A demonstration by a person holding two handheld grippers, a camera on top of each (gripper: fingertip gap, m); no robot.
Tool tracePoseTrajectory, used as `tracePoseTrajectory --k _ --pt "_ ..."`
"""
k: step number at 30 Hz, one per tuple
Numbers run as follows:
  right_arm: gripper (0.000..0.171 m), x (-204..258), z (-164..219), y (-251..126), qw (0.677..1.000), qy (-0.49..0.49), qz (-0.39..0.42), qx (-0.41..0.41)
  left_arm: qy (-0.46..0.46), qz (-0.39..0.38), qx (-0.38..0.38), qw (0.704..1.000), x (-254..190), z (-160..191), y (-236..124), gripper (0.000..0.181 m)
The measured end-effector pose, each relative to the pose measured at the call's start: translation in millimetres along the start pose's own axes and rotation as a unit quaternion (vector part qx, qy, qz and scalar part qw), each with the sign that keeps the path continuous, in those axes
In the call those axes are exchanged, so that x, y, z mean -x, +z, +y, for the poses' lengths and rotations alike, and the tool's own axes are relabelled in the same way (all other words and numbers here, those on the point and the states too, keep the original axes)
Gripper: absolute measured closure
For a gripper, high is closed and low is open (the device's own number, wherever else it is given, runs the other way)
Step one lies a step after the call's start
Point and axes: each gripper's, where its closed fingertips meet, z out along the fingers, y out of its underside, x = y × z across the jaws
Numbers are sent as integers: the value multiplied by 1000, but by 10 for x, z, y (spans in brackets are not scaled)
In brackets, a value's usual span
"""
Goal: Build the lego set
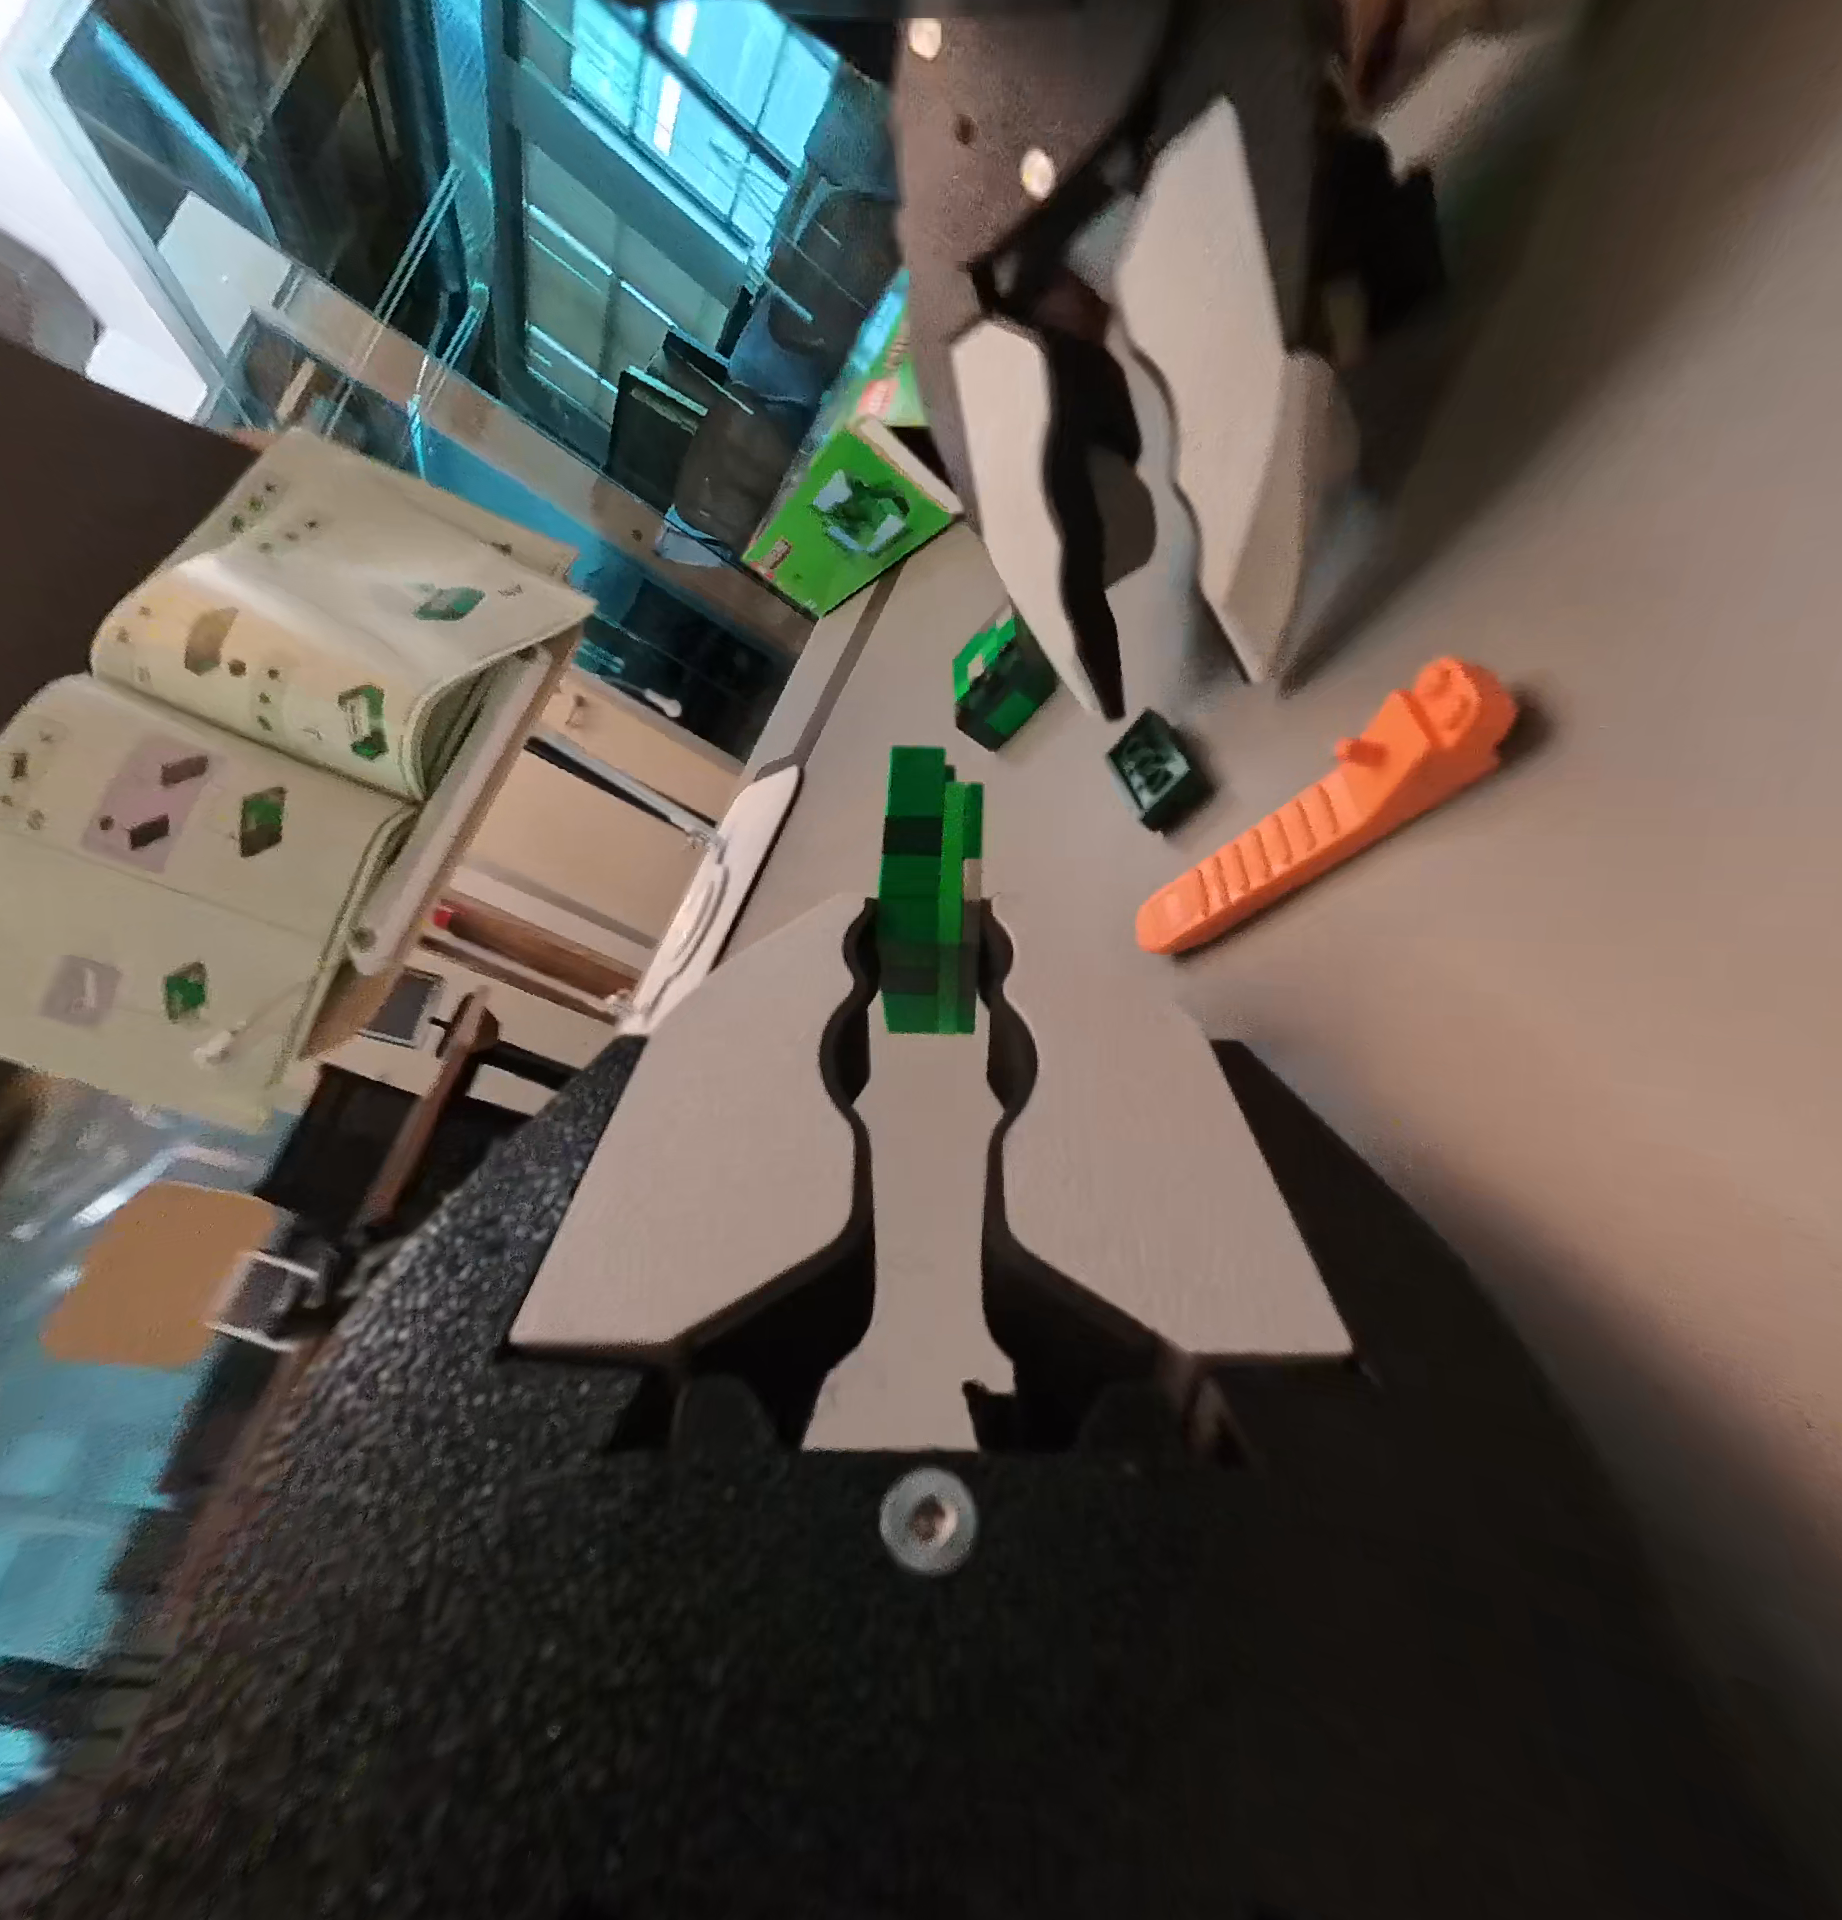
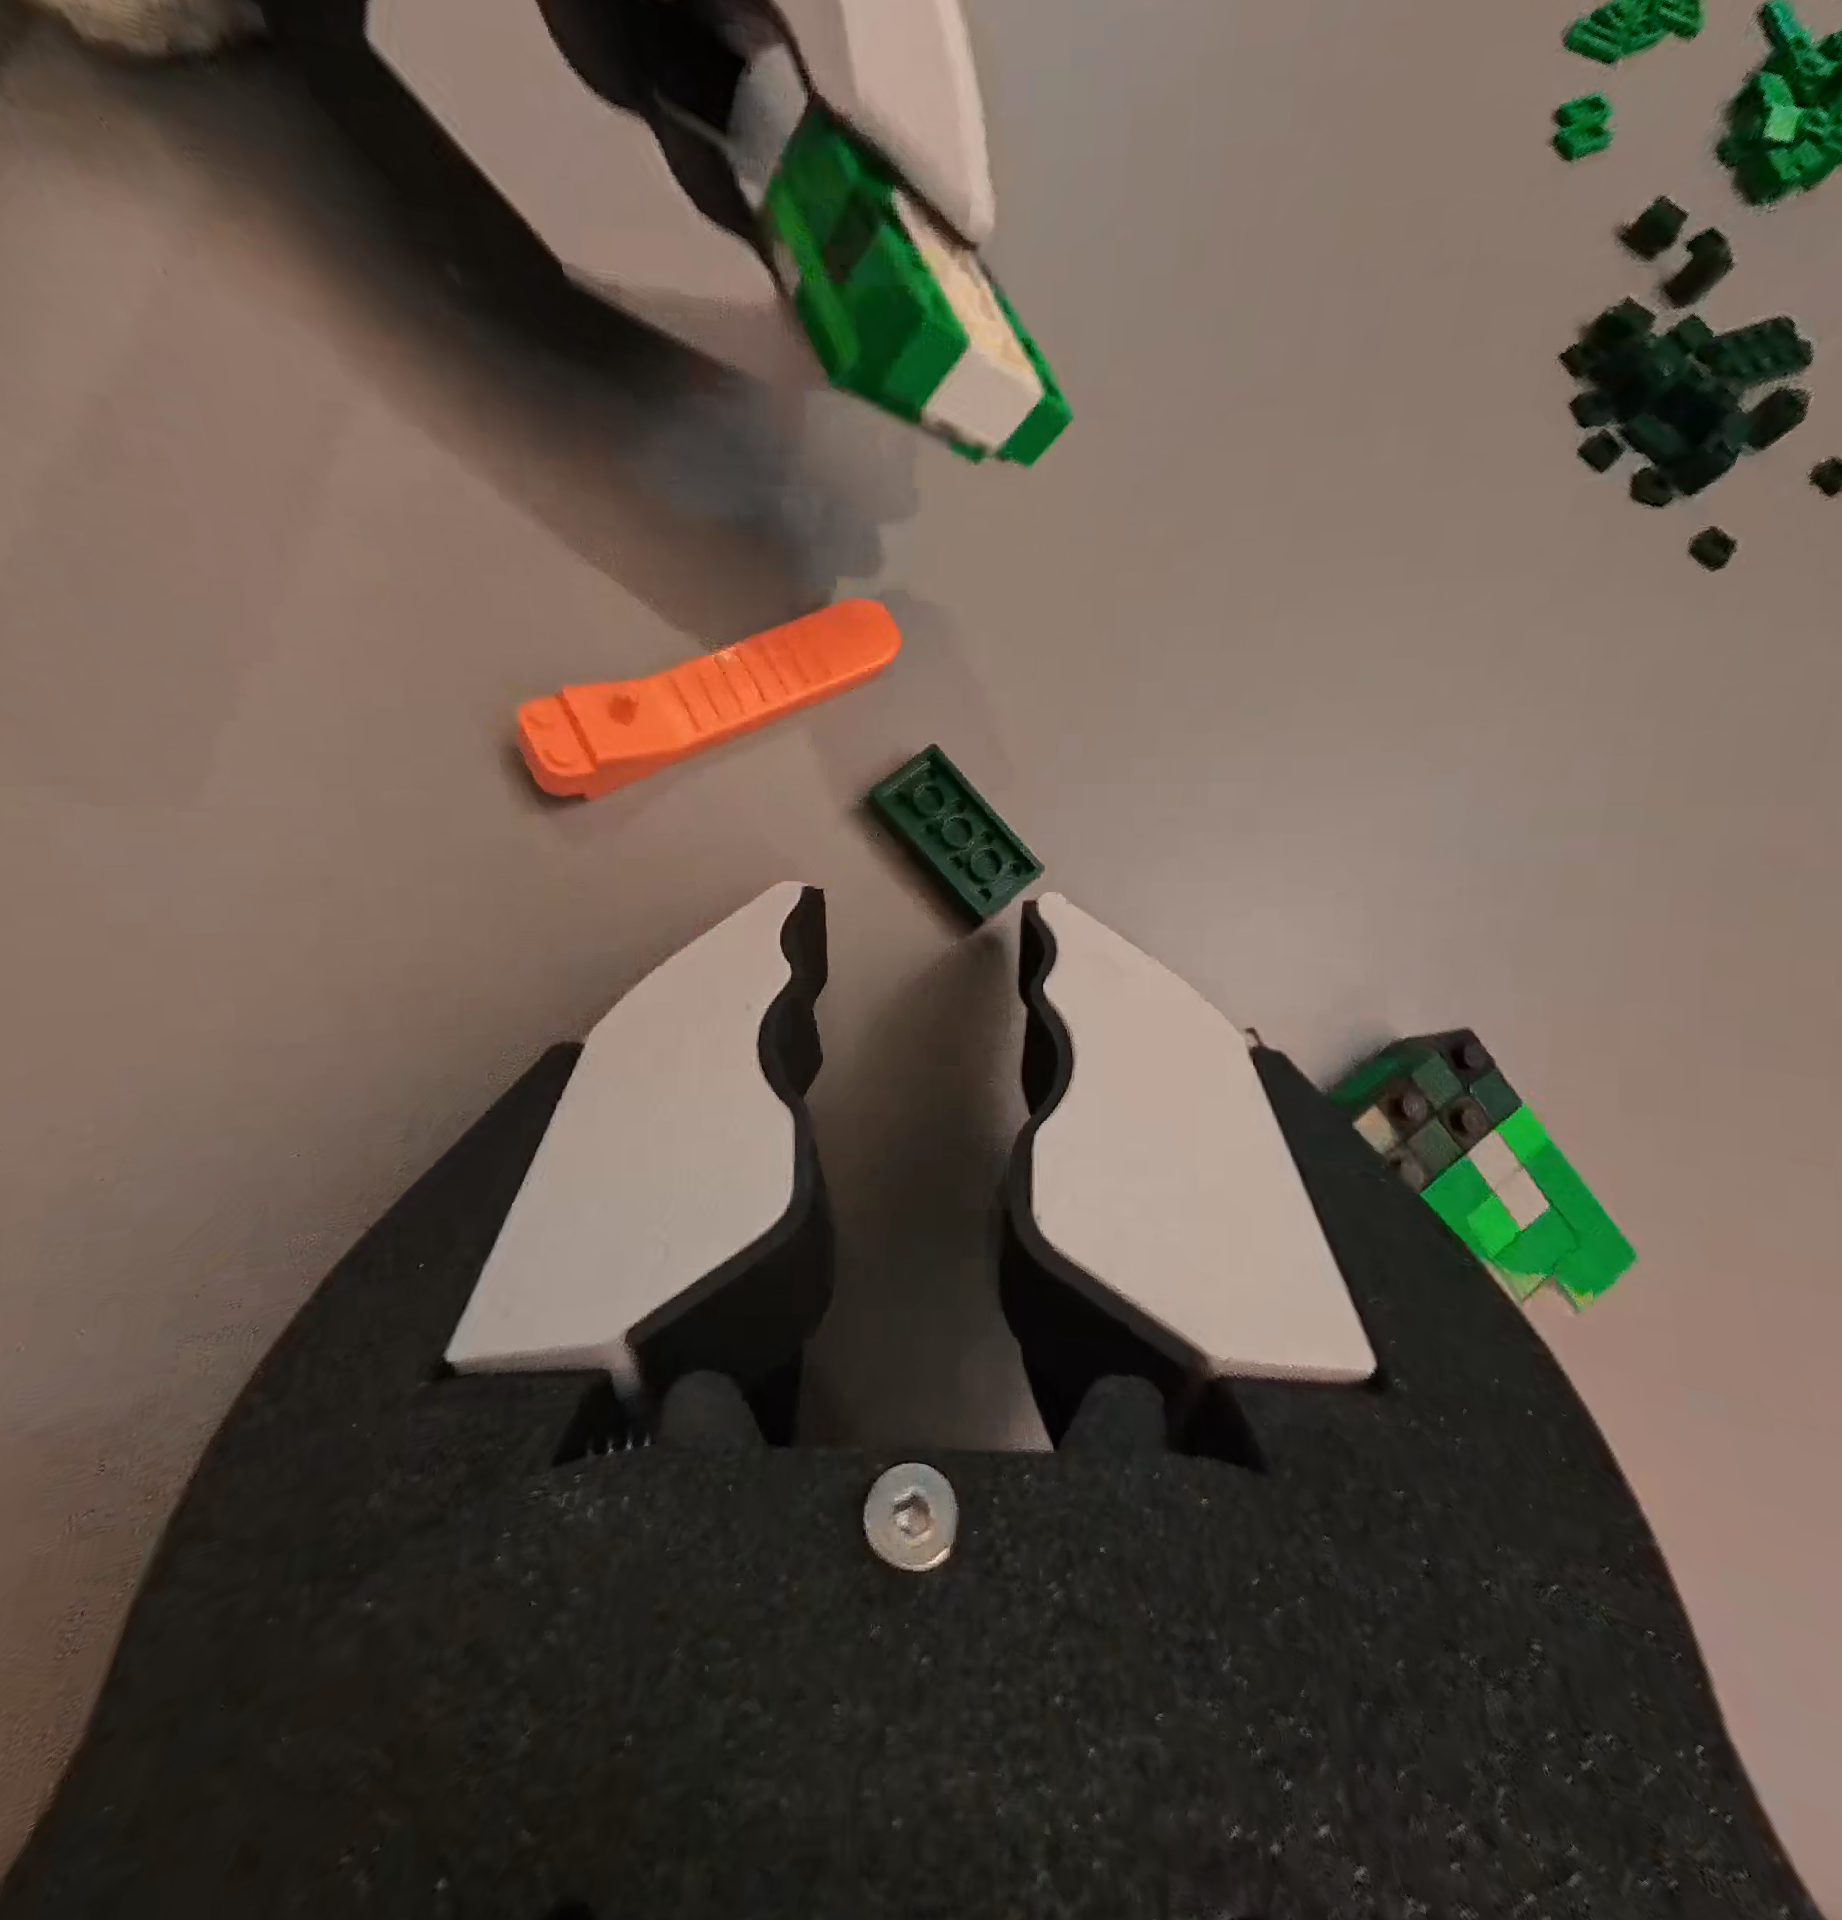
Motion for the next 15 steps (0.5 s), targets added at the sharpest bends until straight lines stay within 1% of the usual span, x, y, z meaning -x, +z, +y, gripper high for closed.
tracePoseTrajectory --k 3,6,8,10,12,15 --pt "130 -60 -88 5 999 -23 20 -13 -93 11 -4 996 75 -31 -37 163" --pt "129 -13 -404 -102 993 -60 35 -92 -199 77 -5 977 -9 -126 -56 163" --pt "130 70 -635 -204 986 -51 17 -160 -257 131 -19 957 -102 -264 -73 163" --pt "131 133 -783 -275 979 -19 -18 -203 -298 178 -29 937 -184 -385 -85 163" --pt "136 217 -838 -297 975 -7 -59 -216 -325 212 -35 921 -233 -461 -94 163" --pt "147 304 -848 -314 971 -10 -90 -220 -361 238 -40 901 -241 -499 -110 163"
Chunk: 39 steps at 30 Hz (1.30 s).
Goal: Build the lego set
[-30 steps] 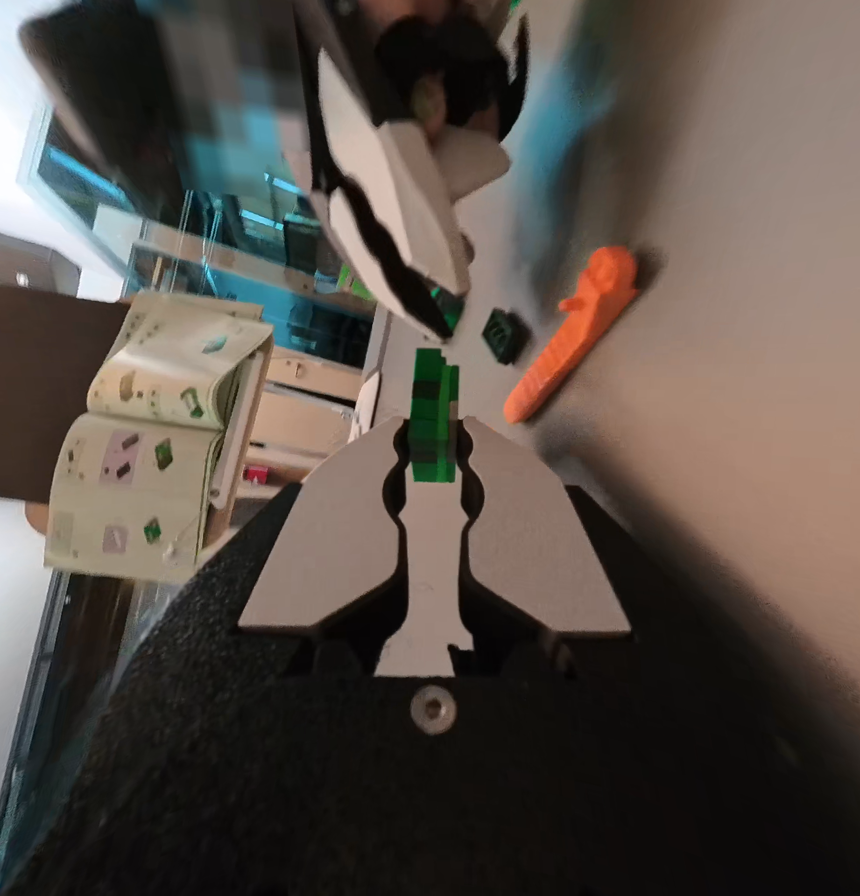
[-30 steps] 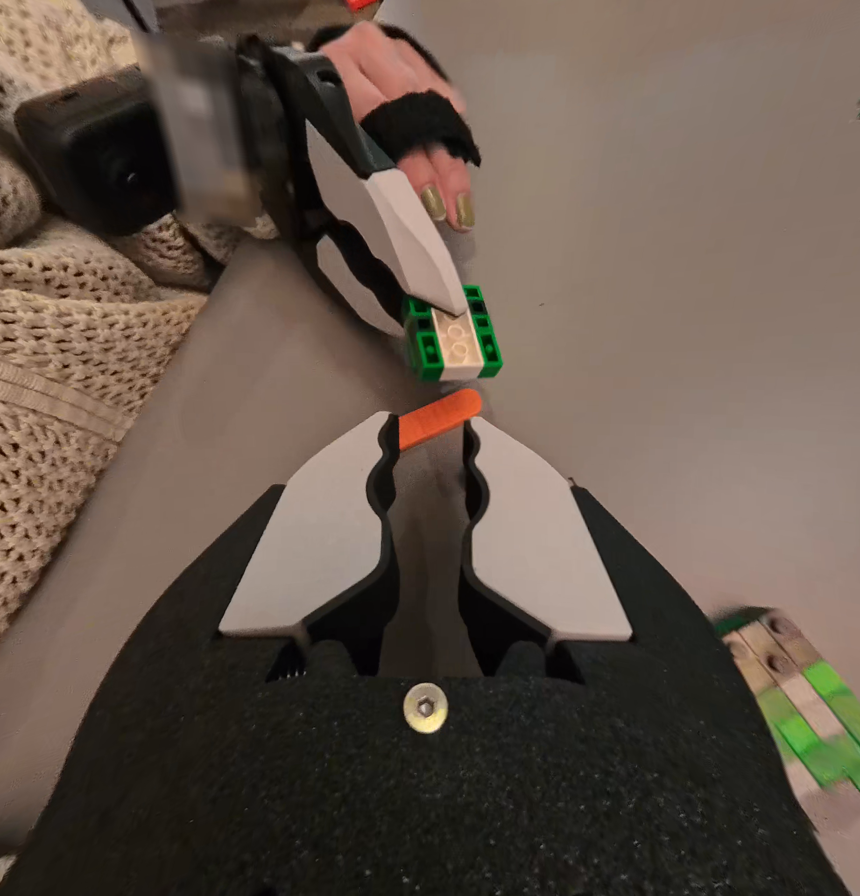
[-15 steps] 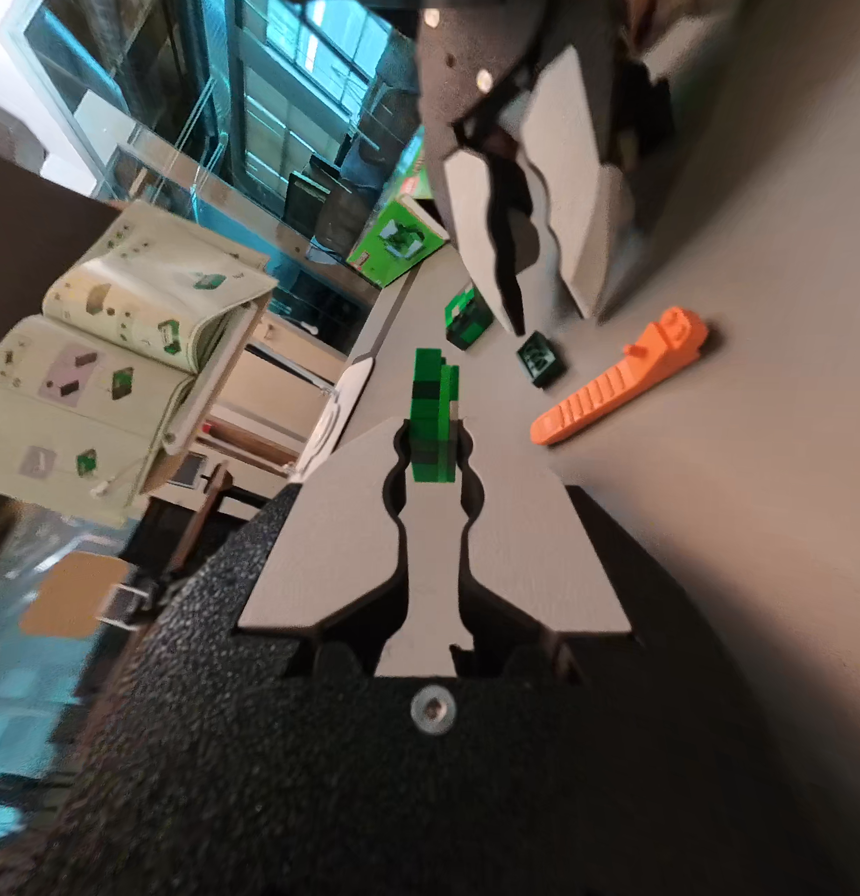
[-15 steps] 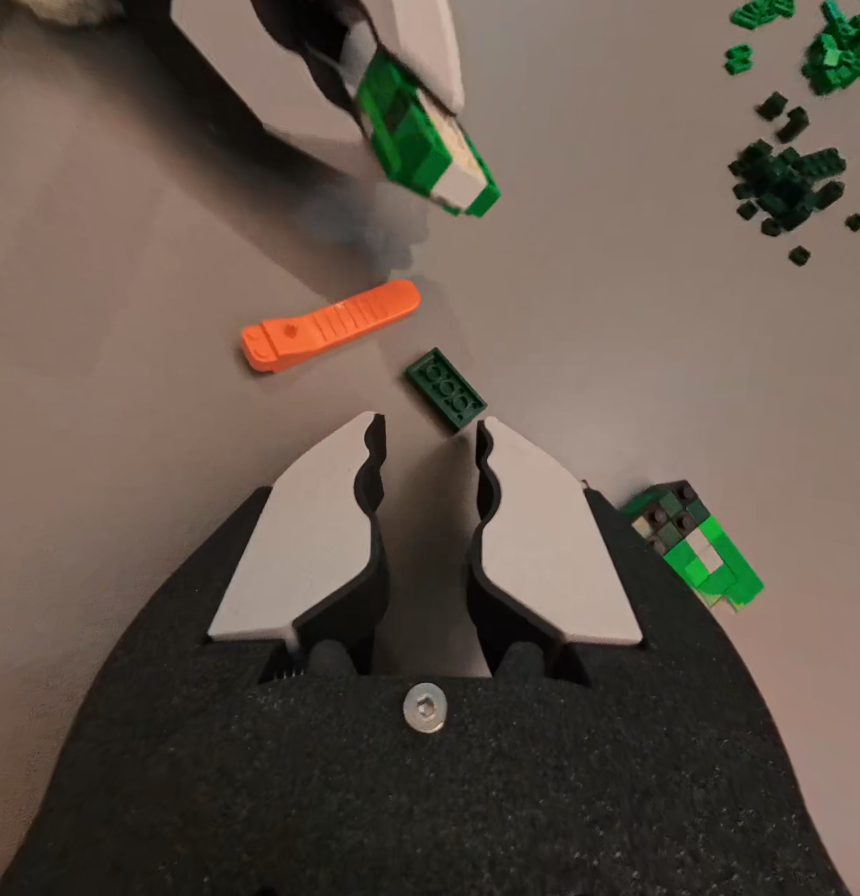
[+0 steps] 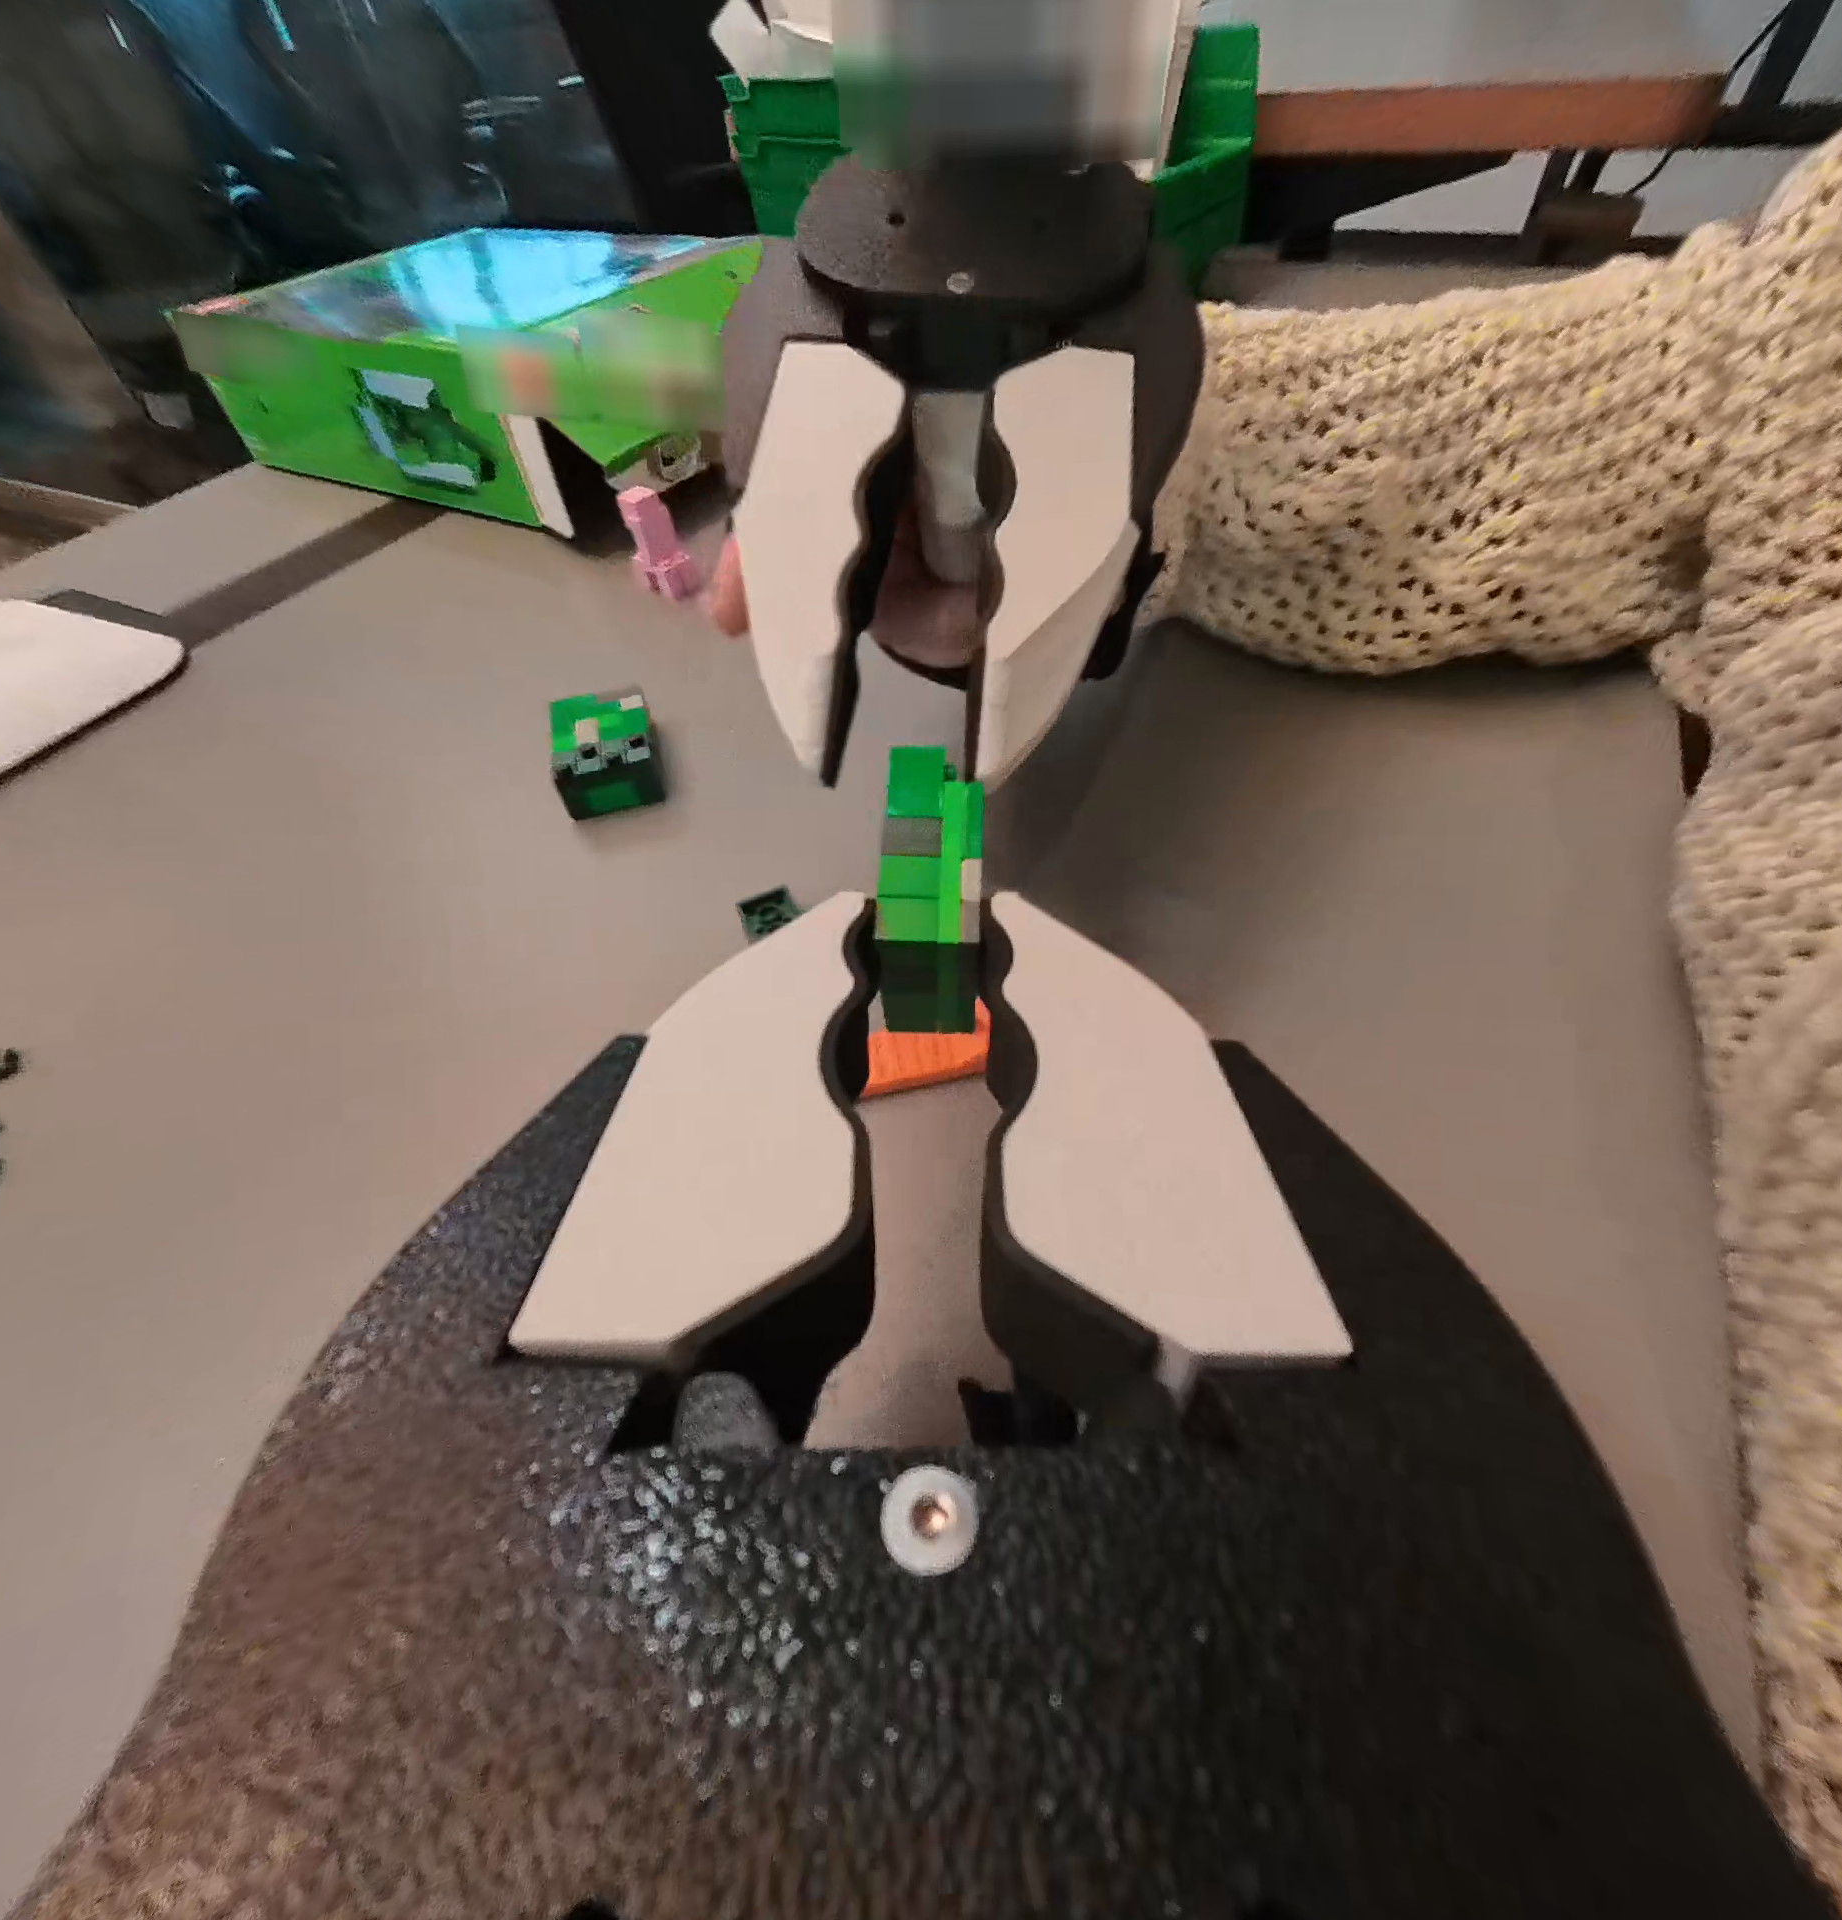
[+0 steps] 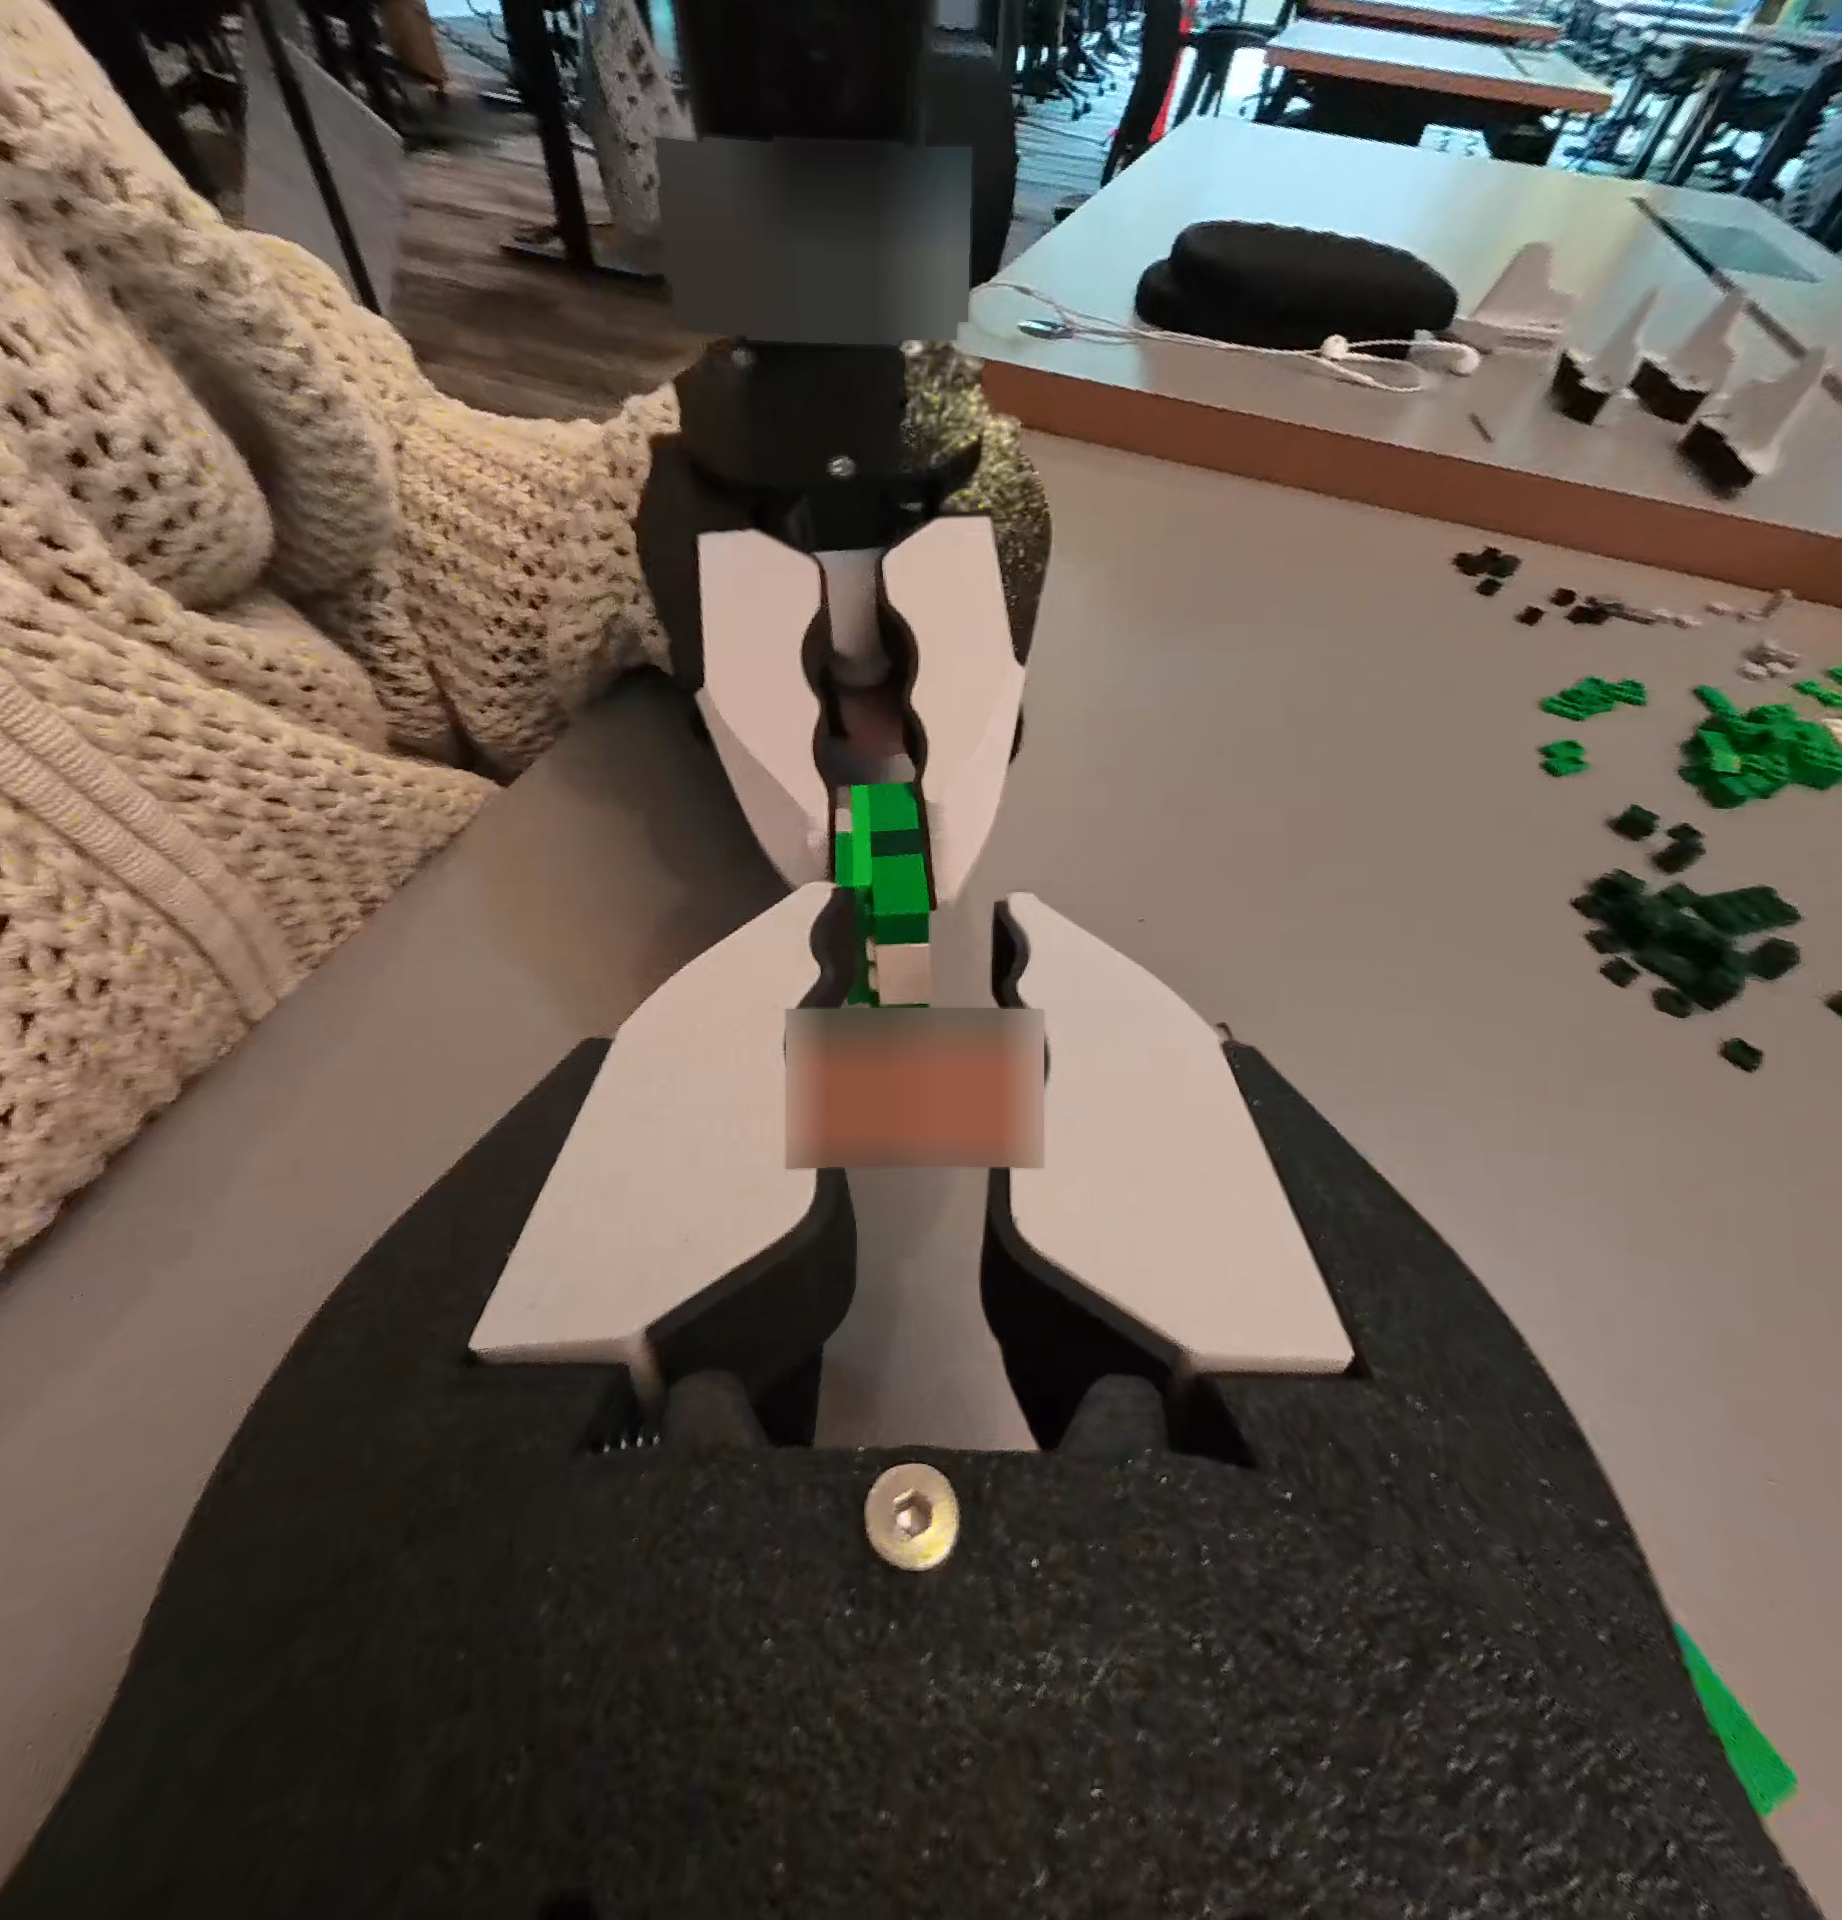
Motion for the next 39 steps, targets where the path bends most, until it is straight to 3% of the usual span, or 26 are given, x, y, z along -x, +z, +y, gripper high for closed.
tracePoseTrajectory --k 6,10,12,13,15,17,20,24,27,30,34,35,39 --pt "144 33 74 -3 1000 8 -12 15 -30 17 -21 999 -15 -41 -26 163" --pt "160 94 84 27 999 24 -37 11 -35 25 -26 999 -40 -50 -14 163" --pt "160 70 92 23 999 38 -35 11 -24 11 -29 999 -19 -47 -4 162" --pt "160 43 86 19 998 53 -31 8 -16 -9 -34 999 23 -56 2 157" --pt "161 -48 70 -5 995 96 -16 -1 31 -77 -41 996 163 -74 -7 119" --pt "161 -181 71 -43 987 163 5 -5 121 -170 -34 977 325 -91 -55 112" --pt "161 -240 -2 -85 967 250 -15 -37 261 -262 -16 929 379 -152 -93 120" --pt "161 -262 -38 -90 950 305 -35 -57 298 -292 9 909 371 -126 8 118" --pt "161 -243 18 -62 948 312 -37 -39 336 -313 2 888 364 -198 2 129" --pt "161 -211 3 -38 946 319 -49 -39 344 -313 14 885 368 -154 31 143" --pt "159 -260 -7 -30 954 295 -28 -51 318 -325 9 890 423 -149 -1 144" --pt "152 -307 -15 -49 959 276 -9 -59 309 -337 3 889 459 -169 -39 144" --pt "135 -619 101 -238 980 127 148 -48 252 -367 -23 895 624 -167 -200 144"
